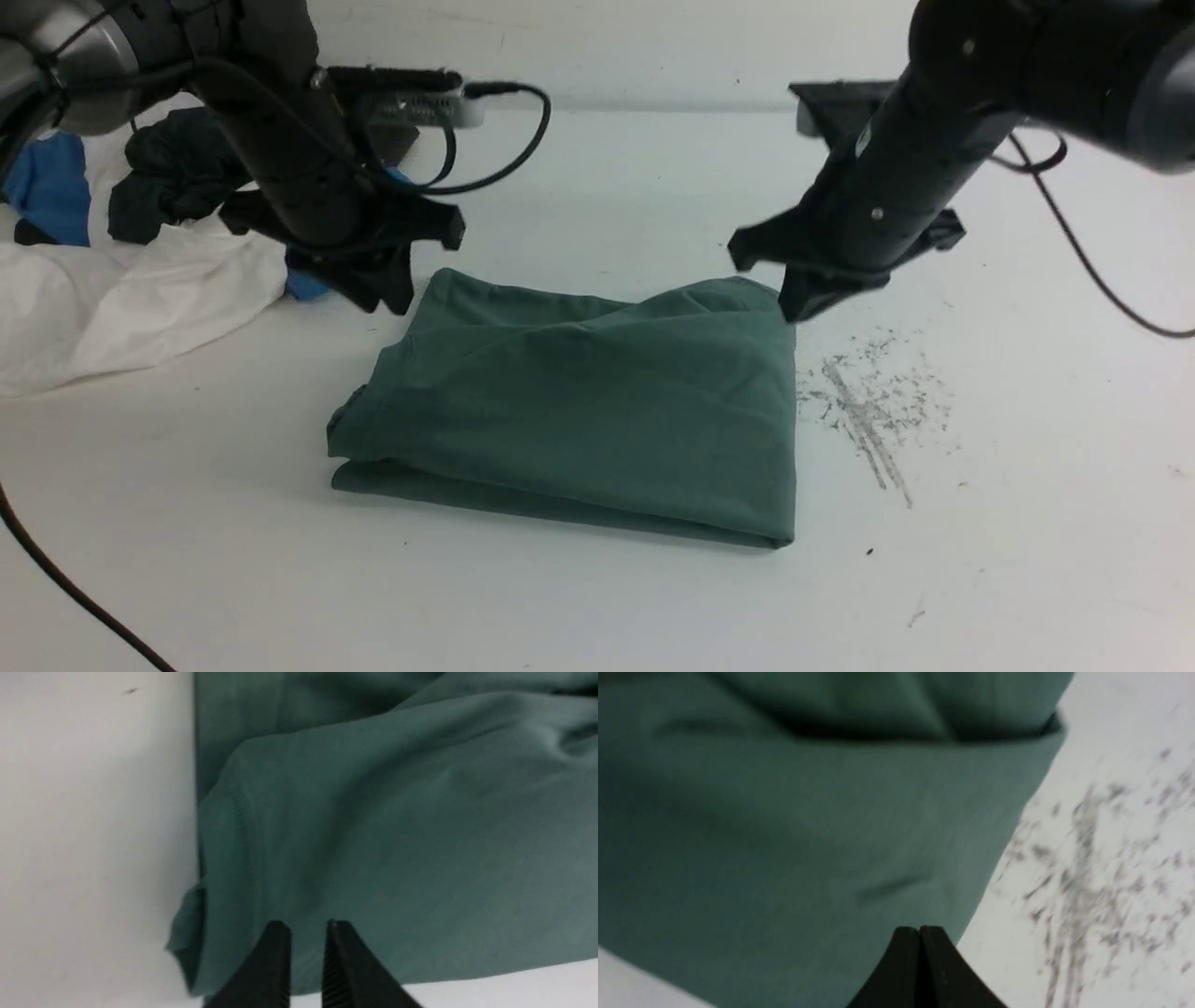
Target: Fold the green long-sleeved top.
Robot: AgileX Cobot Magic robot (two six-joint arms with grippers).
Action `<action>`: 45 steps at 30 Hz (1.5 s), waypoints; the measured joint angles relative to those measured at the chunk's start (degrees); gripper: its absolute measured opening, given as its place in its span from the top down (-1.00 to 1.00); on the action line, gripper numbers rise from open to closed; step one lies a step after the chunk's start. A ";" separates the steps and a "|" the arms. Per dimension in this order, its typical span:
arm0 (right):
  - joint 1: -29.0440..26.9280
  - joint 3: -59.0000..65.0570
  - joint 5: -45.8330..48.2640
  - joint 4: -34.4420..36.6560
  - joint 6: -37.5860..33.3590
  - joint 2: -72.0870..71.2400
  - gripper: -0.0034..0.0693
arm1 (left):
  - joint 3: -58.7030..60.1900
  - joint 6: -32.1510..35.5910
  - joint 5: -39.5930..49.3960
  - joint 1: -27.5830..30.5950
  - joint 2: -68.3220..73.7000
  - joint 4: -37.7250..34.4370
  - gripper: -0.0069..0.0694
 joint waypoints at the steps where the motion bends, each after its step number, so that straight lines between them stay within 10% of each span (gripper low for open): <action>1: -0.94 -3.10 0.25 0.51 -0.22 2.02 0.95 | -0.54 0.91 -0.86 0.00 0.87 -1.42 0.72; 23: -0.99 -15.33 3.38 -0.46 -0.44 22.04 0.95 | -0.80 -0.38 -6.57 0.00 14.76 9.87 0.83; 45: 10.65 -14.26 4.39 0.56 -3.75 16.03 0.95 | 12.09 -0.73 -3.53 0.06 -16.32 10.09 0.83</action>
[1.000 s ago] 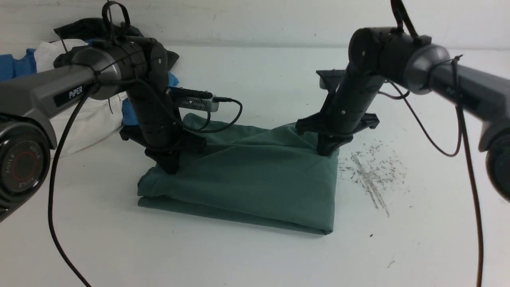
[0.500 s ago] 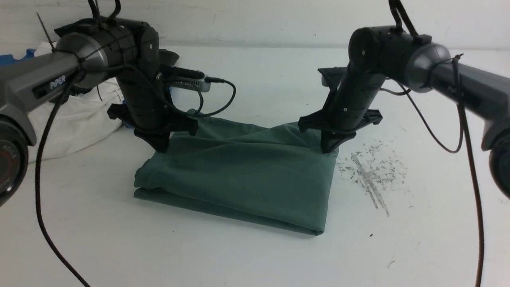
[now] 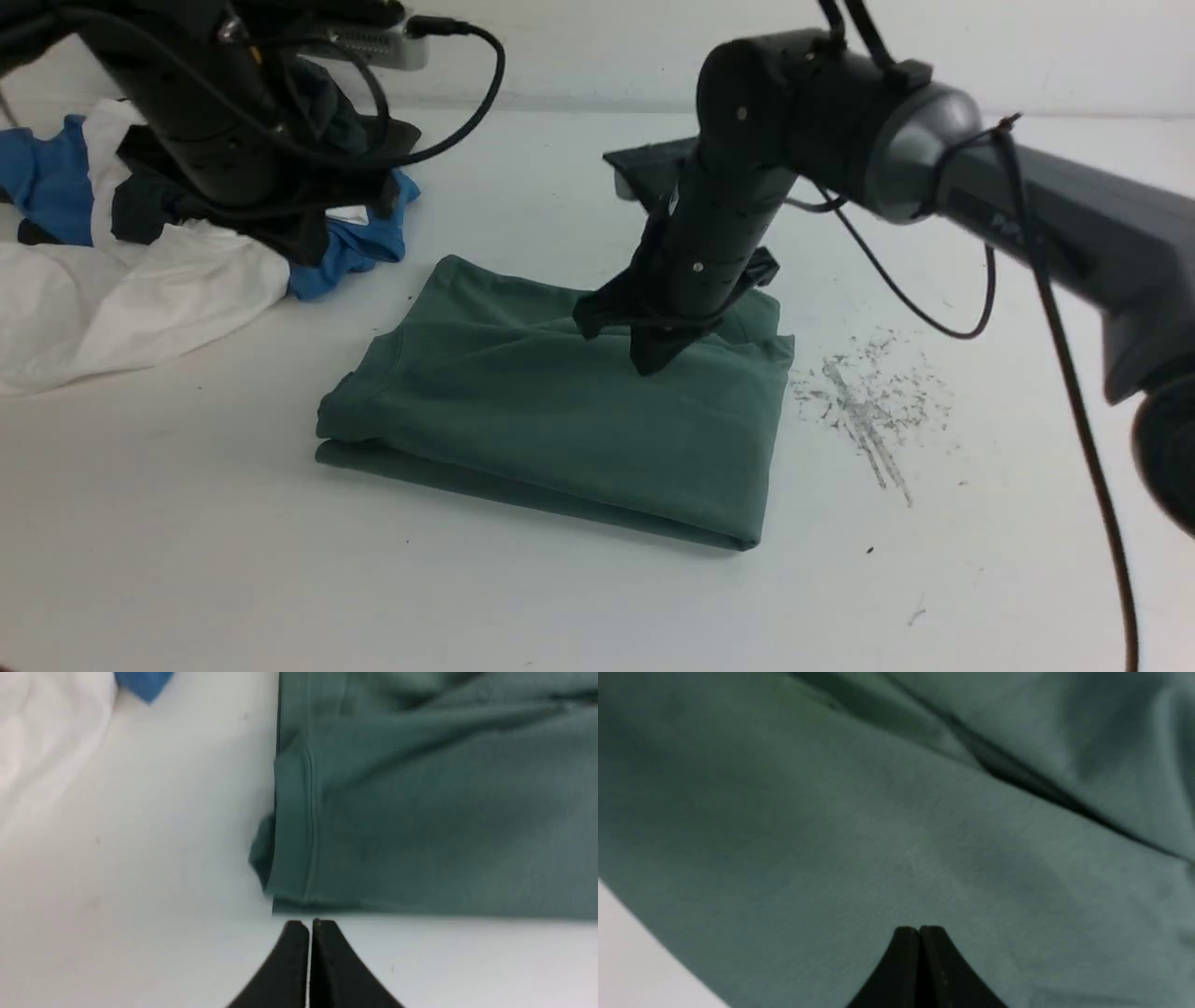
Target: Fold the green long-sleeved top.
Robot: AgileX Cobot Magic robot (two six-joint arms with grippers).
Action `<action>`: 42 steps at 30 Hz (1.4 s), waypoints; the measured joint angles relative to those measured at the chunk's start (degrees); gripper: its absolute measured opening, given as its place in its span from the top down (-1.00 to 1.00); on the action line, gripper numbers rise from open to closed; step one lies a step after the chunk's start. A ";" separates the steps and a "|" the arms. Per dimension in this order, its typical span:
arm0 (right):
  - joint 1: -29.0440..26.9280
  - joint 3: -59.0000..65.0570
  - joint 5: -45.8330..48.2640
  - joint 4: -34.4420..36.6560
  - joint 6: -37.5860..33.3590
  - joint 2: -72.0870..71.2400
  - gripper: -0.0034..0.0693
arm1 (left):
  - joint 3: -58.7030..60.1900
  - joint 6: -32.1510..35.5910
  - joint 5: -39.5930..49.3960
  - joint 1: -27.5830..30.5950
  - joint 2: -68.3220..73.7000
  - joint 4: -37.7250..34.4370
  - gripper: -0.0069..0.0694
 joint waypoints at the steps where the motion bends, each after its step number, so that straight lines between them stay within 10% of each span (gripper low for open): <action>1: 0.00 0.00 0.00 -0.05 0.26 1.00 0.95 | 4.14 0.00 -0.30 0.00 -2.35 -0.64 0.83; 16: -0.06 4.39 -2.78 -3.51 0.89 4.48 0.95 | 35.03 0.00 -4.74 0.00 -35.00 -13.52 0.83; 42: -0.22 17.27 -1.37 -11.91 4.09 -4.78 0.95 | 38.36 0.00 6.46 0.00 -66.78 -16.47 0.83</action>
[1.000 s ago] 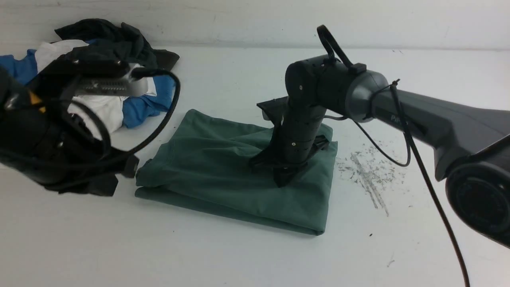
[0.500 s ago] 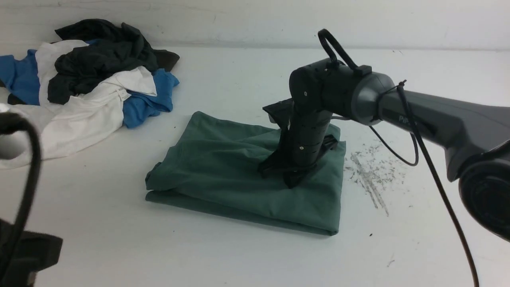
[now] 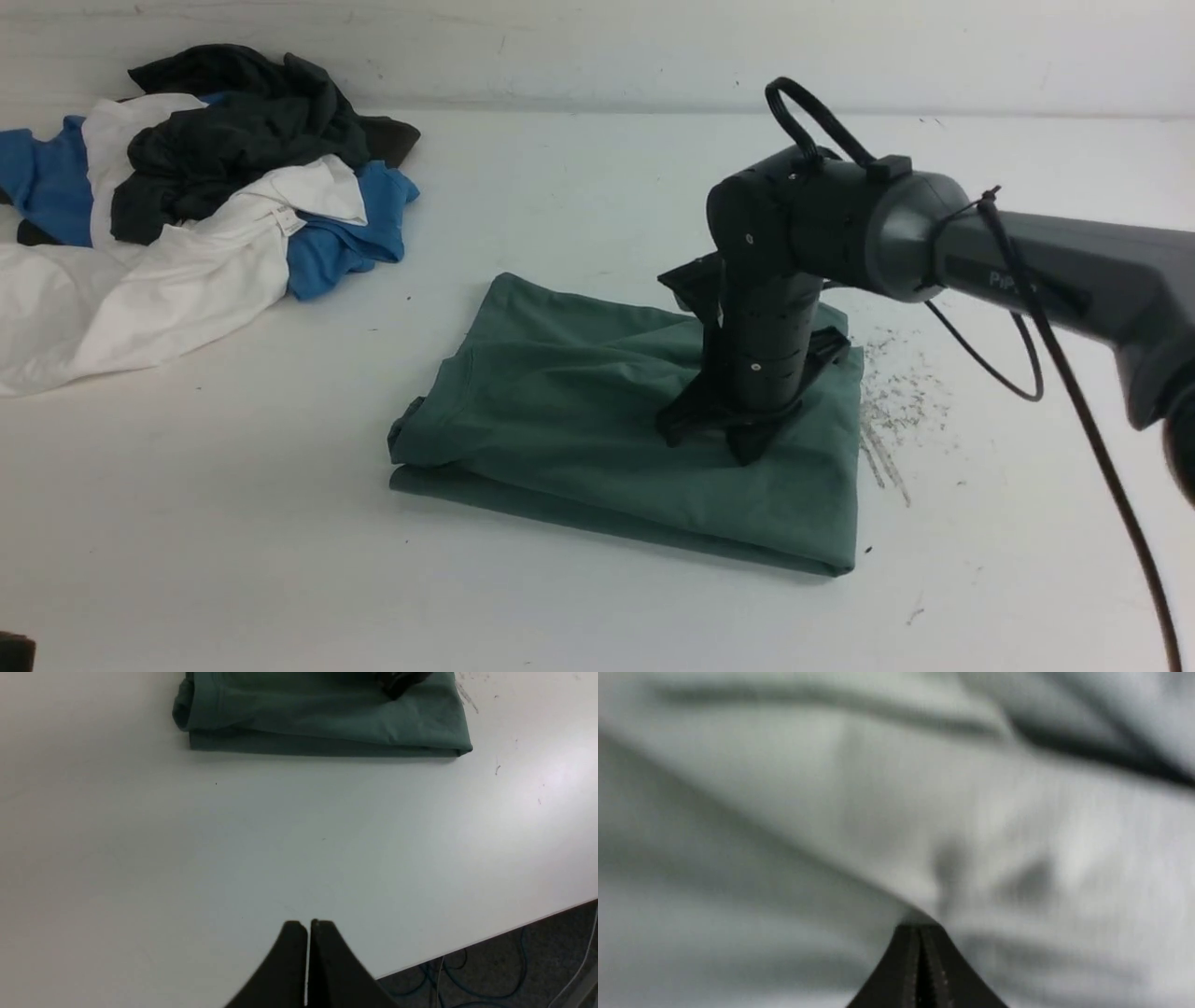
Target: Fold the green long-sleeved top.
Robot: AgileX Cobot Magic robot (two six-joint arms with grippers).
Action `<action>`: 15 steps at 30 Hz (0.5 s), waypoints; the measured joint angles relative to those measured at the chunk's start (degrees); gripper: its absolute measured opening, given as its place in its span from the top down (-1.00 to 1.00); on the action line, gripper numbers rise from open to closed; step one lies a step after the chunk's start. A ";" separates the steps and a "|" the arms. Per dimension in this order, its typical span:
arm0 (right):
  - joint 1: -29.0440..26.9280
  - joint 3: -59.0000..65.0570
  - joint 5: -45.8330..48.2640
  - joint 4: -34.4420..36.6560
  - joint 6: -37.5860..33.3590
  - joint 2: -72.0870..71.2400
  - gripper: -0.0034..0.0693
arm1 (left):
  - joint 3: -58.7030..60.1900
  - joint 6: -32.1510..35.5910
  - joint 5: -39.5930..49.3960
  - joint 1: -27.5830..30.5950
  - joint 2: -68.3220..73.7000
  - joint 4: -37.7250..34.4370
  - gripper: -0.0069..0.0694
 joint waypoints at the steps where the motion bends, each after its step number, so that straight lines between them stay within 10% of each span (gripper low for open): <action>1: 0.00 0.82 0.13 0.30 0.27 -1.26 0.95 | 0.00 0.00 0.00 0.00 -0.02 0.00 0.83; 15: 0.00 18.21 -6.32 2.13 2.49 -47.43 0.95 | 0.00 0.00 0.00 0.00 -0.02 0.00 0.83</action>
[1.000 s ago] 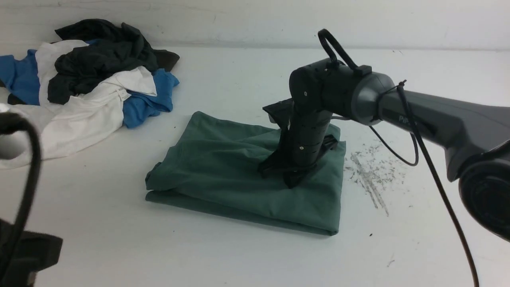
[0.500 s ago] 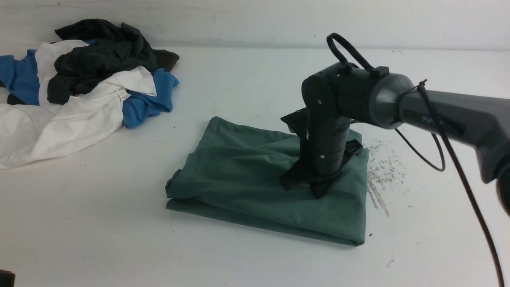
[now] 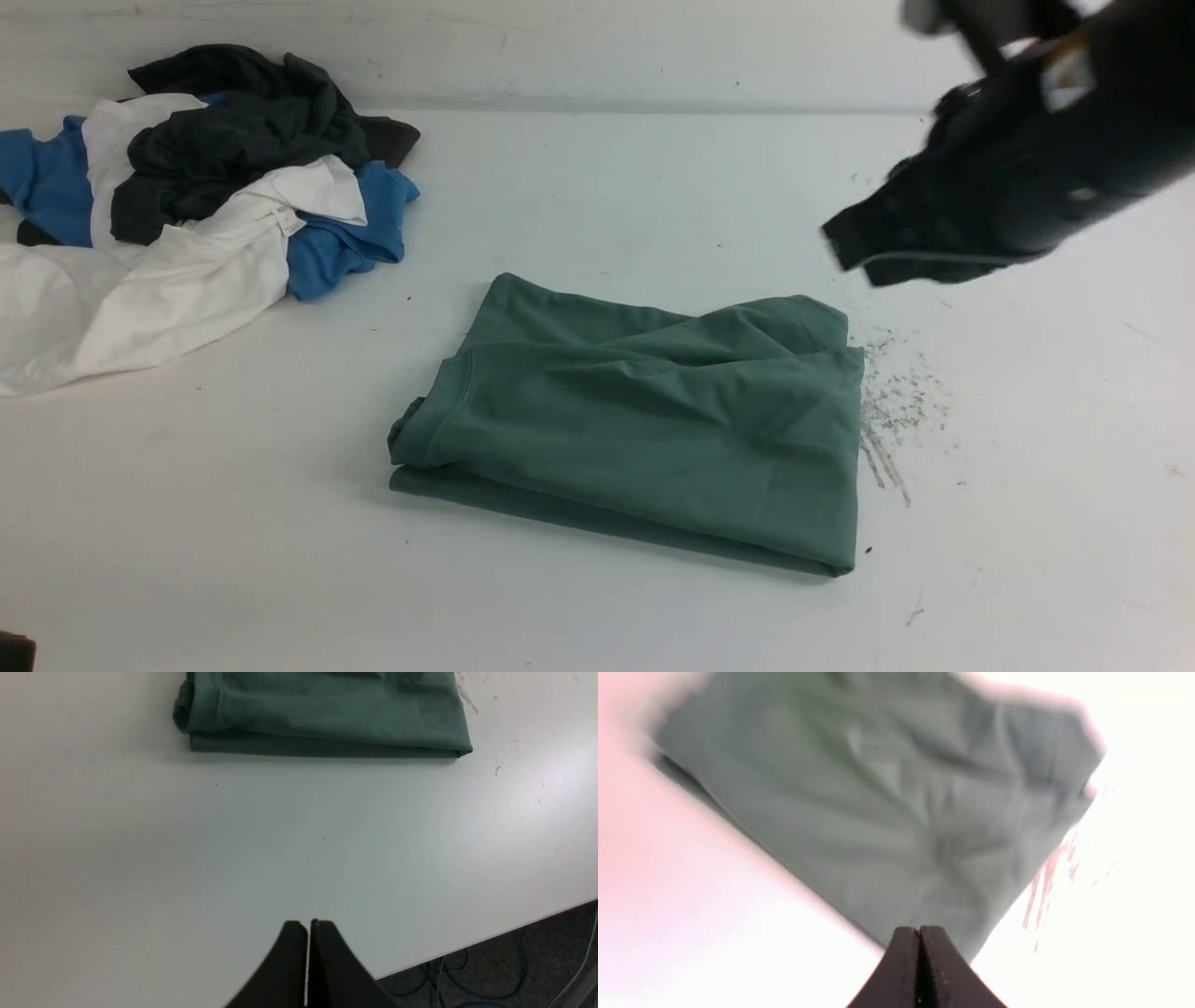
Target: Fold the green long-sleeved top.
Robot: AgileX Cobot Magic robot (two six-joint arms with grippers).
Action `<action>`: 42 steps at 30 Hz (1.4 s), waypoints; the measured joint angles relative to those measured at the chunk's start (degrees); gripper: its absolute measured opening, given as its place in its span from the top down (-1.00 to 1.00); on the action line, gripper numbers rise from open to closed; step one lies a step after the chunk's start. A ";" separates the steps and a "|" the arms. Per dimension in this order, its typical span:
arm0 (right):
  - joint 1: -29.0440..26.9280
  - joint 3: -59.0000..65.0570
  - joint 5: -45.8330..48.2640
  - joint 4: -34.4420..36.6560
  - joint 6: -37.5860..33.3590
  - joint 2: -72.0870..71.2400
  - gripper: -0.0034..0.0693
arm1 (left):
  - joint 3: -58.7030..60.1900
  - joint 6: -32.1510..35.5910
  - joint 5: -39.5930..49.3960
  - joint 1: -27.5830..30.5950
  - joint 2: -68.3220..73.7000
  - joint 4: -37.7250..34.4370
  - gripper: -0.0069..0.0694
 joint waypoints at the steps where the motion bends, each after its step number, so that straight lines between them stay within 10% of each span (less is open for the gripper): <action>1: 0.00 1.96 -2.34 -0.06 0.00 -4.02 0.95 | 0.00 0.00 -0.12 0.00 0.00 0.00 0.83; 19: 0.00 62.98 -63.70 -2.89 -0.27 -72.81 0.95 | 0.24 0.00 -14.07 0.00 0.60 0.00 0.83; 42: 0.00 65.18 -63.59 -6.41 -3.64 -77.36 0.95 | 16.70 4.97 -23.63 0.00 -7.05 -2.27 0.83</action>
